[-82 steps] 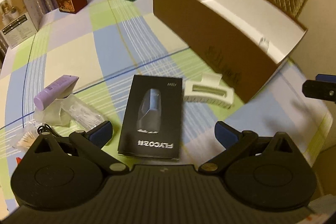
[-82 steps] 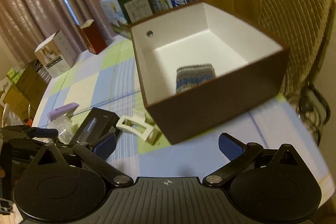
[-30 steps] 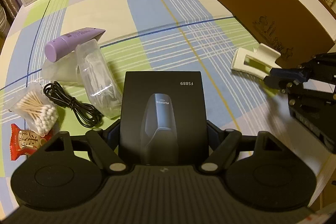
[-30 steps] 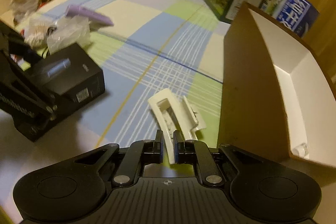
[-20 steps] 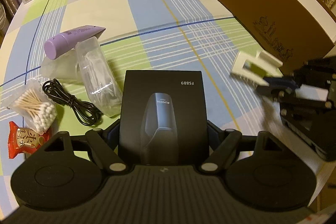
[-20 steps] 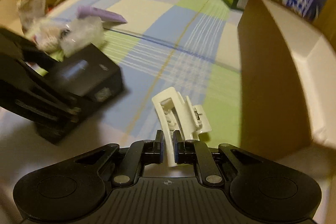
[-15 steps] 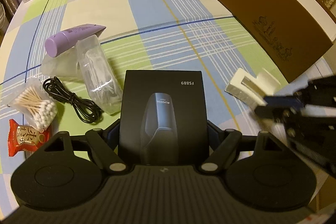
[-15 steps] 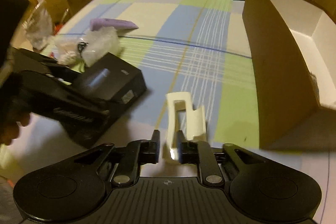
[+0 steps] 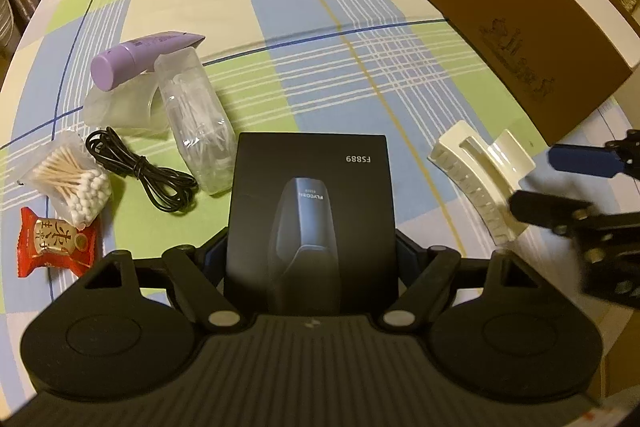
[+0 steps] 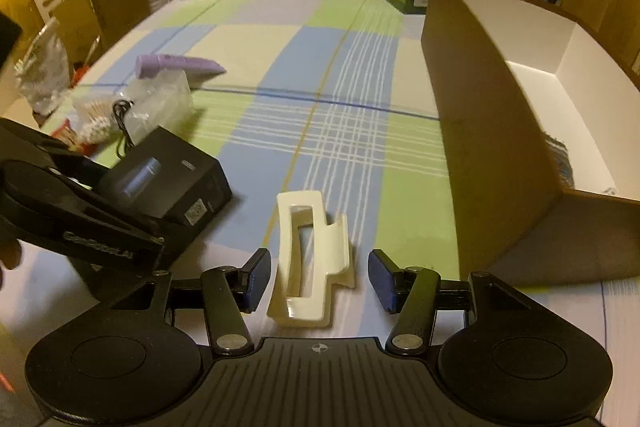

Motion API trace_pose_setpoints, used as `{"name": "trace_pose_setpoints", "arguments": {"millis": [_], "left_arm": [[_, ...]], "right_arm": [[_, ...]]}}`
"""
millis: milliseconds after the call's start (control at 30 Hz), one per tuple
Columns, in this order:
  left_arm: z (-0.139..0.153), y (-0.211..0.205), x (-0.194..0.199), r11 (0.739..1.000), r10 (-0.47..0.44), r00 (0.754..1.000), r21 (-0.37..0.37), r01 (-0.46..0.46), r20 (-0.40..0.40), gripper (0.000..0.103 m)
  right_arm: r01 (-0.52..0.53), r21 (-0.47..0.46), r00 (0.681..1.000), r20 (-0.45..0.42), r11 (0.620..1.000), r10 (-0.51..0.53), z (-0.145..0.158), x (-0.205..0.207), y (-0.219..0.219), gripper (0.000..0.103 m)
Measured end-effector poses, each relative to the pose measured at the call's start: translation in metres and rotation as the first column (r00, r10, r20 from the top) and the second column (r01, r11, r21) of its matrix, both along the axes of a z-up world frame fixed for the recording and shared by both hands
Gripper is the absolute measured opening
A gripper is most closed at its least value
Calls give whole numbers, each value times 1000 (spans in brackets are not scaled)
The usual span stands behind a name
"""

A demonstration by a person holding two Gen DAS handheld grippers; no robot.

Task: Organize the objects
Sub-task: 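Carry the shaver box and hair clip into the box and release both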

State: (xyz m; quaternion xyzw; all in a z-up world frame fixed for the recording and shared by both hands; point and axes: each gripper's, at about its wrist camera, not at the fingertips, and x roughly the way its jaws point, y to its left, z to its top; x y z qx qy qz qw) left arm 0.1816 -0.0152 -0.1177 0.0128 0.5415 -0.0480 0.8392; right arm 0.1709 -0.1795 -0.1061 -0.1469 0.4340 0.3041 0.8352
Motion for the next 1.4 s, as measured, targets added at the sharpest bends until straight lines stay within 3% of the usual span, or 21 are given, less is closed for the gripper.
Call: {"name": "trace_pose_setpoints", "arguments": {"millis": [167, 267, 800, 1000, 1400], "left_arm": [[-2, -1, 2, 1000, 23, 1000, 3, -23, -6, 77], [-3, -4, 3, 999, 33, 999, 13, -33, -8, 77], [5, -14, -6, 998, 53, 999, 21, -53, 4, 76], [35, -20, -13, 998, 65, 996, -13, -64, 62, 76], [103, -70, 1, 997, 22, 980, -83, -6, 196, 76]], "right_arm": [[-6, -23, 1000, -1, 1000, 6, -13, 5, 1, 51], [-19, -29, 1000, -10, 999, 19, -16, 6, -1, 38], [-36, 99, 998, -56, 994, 41, 23, 3, -28, 37], [-5, 202, 997, -71, 979, 19, 50, 7, -57, 37], [97, 325, 995, -3, 941, -101, 106, 43, -128, 37]]}}
